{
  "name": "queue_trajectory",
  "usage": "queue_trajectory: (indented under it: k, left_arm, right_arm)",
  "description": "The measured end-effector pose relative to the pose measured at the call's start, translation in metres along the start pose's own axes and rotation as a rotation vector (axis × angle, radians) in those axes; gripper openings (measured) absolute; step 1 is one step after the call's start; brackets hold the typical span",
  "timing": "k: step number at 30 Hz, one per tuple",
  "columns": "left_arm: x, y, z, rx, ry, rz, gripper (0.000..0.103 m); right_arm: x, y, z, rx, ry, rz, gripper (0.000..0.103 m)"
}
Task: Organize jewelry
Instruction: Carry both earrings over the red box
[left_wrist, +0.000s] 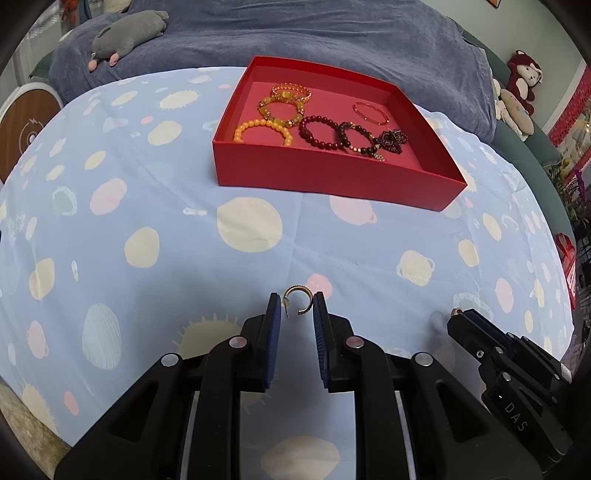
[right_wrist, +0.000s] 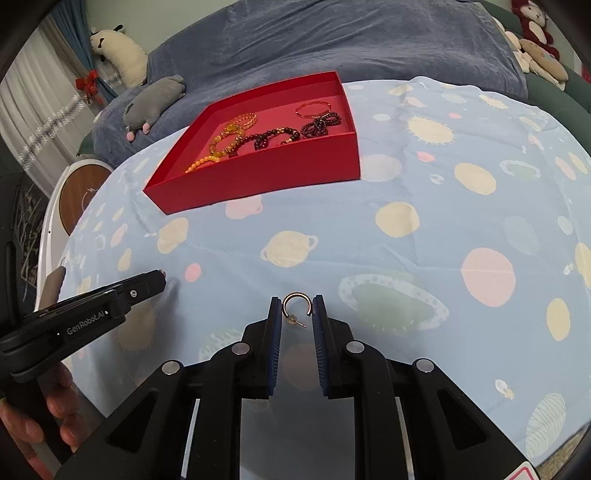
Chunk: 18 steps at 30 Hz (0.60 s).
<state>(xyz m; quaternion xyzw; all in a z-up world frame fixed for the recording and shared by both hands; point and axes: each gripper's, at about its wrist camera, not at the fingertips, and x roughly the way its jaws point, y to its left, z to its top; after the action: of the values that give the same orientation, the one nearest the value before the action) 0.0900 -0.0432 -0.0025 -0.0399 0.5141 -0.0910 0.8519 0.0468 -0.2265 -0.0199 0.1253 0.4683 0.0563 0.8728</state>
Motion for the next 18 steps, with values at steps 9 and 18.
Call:
queue_trajectory:
  k: [9, 18]
  left_arm:
    - [0.002, -0.004, 0.022, 0.017, -0.024, 0.003, 0.017]
    - [0.002, -0.010, 0.057, 0.022, -0.060, -0.008, 0.018]
  right_arm:
    - [0.006, 0.017, 0.020, -0.026, -0.019, 0.029, 0.017]
    - [0.010, 0.023, 0.054, -0.039, -0.063, 0.043, 0.017]
